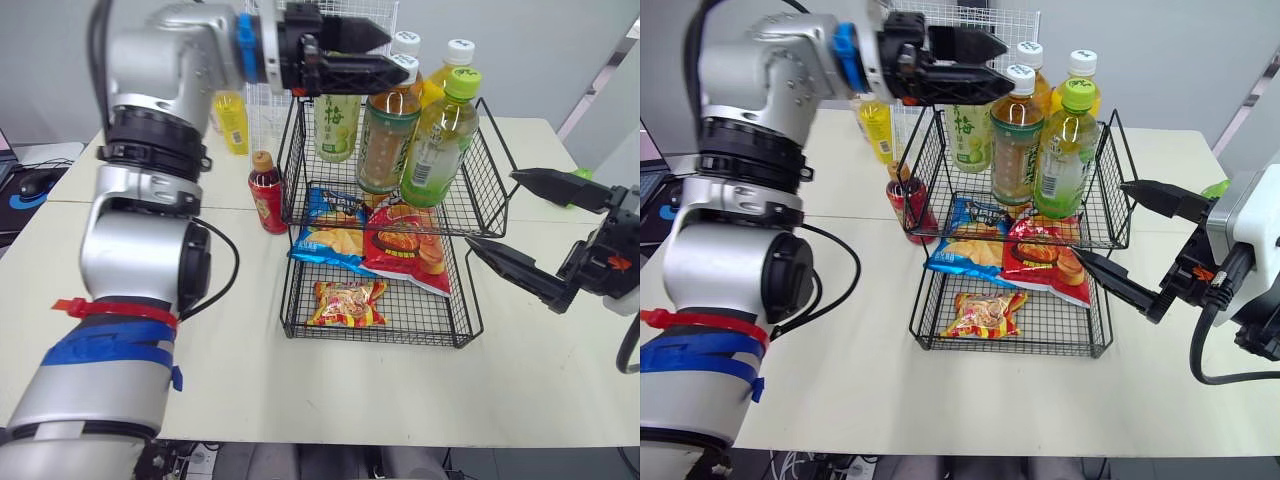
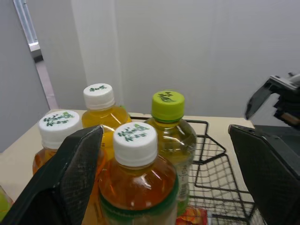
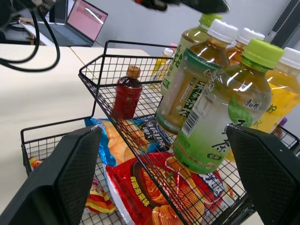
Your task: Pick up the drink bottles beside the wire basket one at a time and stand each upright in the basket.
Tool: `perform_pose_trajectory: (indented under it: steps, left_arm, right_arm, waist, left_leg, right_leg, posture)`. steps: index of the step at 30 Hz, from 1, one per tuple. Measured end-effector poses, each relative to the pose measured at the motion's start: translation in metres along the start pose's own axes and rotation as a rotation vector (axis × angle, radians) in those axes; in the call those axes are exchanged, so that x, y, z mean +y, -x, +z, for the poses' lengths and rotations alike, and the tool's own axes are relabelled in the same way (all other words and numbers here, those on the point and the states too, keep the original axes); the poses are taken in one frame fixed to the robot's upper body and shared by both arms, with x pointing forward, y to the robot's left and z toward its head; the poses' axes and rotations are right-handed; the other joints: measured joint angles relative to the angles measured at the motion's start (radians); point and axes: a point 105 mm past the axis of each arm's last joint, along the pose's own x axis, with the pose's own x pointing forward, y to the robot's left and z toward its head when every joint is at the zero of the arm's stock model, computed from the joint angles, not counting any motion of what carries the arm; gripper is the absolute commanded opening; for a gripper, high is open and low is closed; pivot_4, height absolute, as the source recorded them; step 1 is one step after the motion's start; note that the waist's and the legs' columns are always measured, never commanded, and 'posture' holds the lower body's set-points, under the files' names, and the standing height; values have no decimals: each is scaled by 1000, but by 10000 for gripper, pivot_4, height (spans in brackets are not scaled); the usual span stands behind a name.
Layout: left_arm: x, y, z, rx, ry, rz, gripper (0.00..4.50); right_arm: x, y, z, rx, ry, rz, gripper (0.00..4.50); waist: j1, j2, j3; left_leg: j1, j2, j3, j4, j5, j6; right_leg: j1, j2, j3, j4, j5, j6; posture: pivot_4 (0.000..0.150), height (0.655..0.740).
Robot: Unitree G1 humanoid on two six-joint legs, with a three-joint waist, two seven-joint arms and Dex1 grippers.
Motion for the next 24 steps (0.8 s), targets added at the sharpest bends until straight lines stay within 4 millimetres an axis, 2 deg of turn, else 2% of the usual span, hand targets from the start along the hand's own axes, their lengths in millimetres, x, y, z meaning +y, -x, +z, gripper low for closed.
perform_pose_trajectory:
  steps: [3, 5, 11, 15, 17, 20, 24]
  left_arm:
    - [-5, 20, 11, -16, -29, 31, 44688]
    - [-4, 36, 11, -19, -35, 95, 44688]
    - [-2, 90, -15, 61, -25, 327, 44688]
    - [-4, 130, -16, 110, -58, 512, 44688]
    - [-9, 145, -27, 154, -56, 566, 44688]
    - [-14, 160, -56, 200, -10, 635, 44688]
    - [-15, 181, -86, 179, 49, 774, 44688]
  right_arm:
    - [0, 0, 2, -8, 3, 3, 45000]
    - [0, -1, 5, -21, 10, 12, 45000]
    - [3, -6, 7, -49, -6, 80, 45000]
    - [11, -12, 8, -67, -10, 151, 45000]
    - [13, -13, 9, -81, -11, 172, 45000]
    - [12, -18, 12, -105, -13, 203, 45000]
    - [20, -21, 9, -99, -34, 272, 45000]
  waist:
    - [1, 0, 0]
    - [2, 1, 0]
    - [0, 1, 0]
    - [3, 1, -1]
    - [4, 1, -1]
    - [8, 2, -1]
    - [12, 1, -1]
  left_leg:
    - [0, 0, 0, 1, 0, 0]
    - [0, 0, -1, 1, 0, 0]
    - [1, 1, -1, 3, 0, 0]
    - [1, 1, -1, 4, 0, 0]
    - [1, 1, -1, 5, 0, 0]
    - [1, 1, -3, 7, 0, 0]
    - [1, 1, -3, 9, 0, 0]
  right_leg:
    - [0, 0, 0, 0, 0, 0]
    - [1, 0, 0, 1, 0, 0]
    - [1, 0, -1, 2, 0, 0]
    - [1, 0, -1, 2, 0, 0]
    - [1, -1, -1, 3, 0, 0]
    - [3, -1, -3, 3, 0, 0]
    - [3, -2, -3, 3, 0, 0]
  posture:
    - [1500, 7360]
    - [1500, 7360]
    - [1500, 7360]
    - [1500, 7360]
    - [1500, 7360]
    - [1500, 7360]
    - [1500, 7360]
